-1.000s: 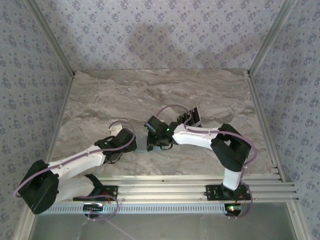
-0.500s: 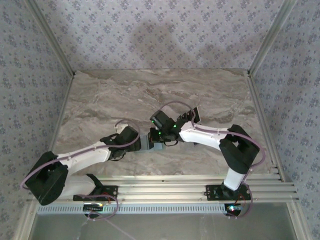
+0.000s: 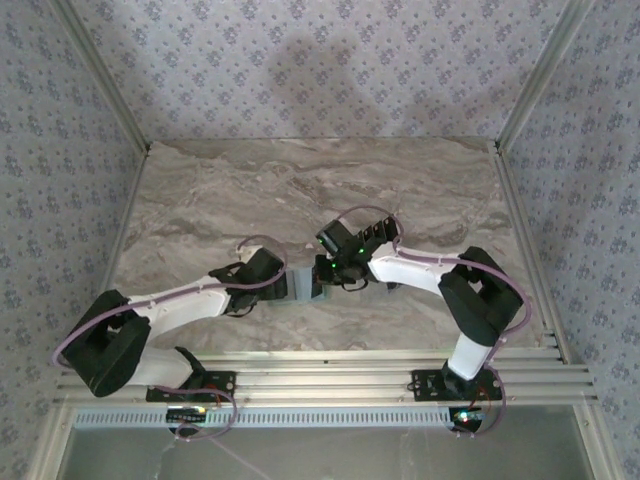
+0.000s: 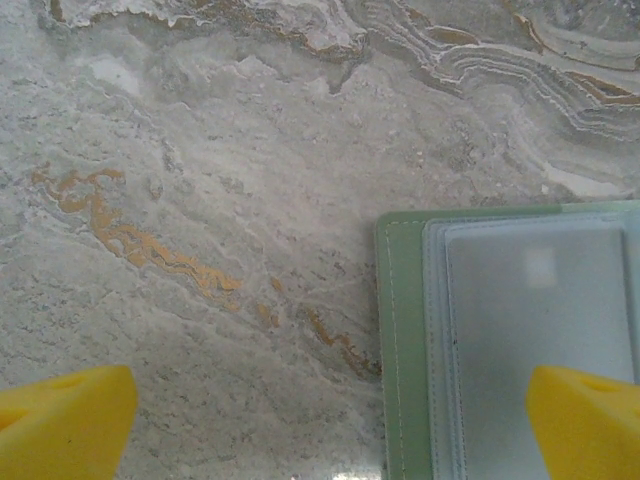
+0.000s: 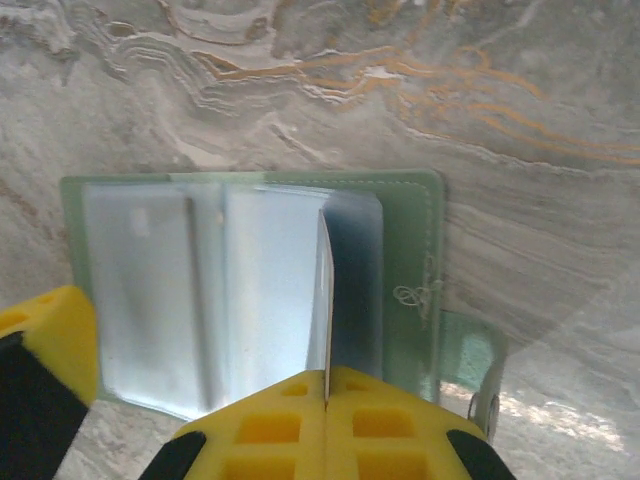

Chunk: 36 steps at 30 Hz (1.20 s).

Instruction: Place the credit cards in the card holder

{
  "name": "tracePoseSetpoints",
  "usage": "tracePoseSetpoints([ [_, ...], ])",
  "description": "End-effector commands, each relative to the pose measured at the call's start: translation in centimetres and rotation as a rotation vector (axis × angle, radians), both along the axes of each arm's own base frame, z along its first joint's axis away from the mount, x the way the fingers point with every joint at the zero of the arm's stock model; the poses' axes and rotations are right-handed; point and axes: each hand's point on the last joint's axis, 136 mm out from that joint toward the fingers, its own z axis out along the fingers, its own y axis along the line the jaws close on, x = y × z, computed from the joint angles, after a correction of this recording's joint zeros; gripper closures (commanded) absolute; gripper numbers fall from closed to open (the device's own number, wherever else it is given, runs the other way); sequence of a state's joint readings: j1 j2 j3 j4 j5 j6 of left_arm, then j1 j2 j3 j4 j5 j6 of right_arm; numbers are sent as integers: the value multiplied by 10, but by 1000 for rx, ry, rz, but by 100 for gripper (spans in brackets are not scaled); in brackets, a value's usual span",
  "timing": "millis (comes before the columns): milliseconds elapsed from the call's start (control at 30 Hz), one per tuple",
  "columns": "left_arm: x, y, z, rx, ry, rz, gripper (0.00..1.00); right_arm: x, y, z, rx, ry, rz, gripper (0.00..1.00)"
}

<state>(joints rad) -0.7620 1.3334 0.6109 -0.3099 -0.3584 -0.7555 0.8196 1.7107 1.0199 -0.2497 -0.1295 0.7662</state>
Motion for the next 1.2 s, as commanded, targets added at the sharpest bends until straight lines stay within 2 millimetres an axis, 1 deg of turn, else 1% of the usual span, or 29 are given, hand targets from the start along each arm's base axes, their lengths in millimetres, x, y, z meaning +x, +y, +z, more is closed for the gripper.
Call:
tracePoseSetpoints([
  [0,5,-9,7,-13,-17,-17,0,-3,-8,-13,-19,16,-4,100],
  [200,-3,-4,-4,7,6,-9,0,-4,-11,-15,-23,20,-13,100],
  [400,-15,13,-19,48,43,34,0,-5,-12,-17,-28,21,-17,100],
  [600,-23,25,-28,91,73,63,0,-5,-17,-15,-35,18,-31,100],
  [733,-24,31,-29,106,75,78,1,-4,-30,-12,-59,15,-58,100],
  [900,-25,33,-29,110,77,83,1,-2,-44,-12,-82,30,-92,100],
  [967,-25,34,-30,112,77,82,1,-2,-42,-8,-54,24,-87,100],
  [1167,-27,34,-30,114,87,81,1,5,-15,27,101,-65,3,100],
])
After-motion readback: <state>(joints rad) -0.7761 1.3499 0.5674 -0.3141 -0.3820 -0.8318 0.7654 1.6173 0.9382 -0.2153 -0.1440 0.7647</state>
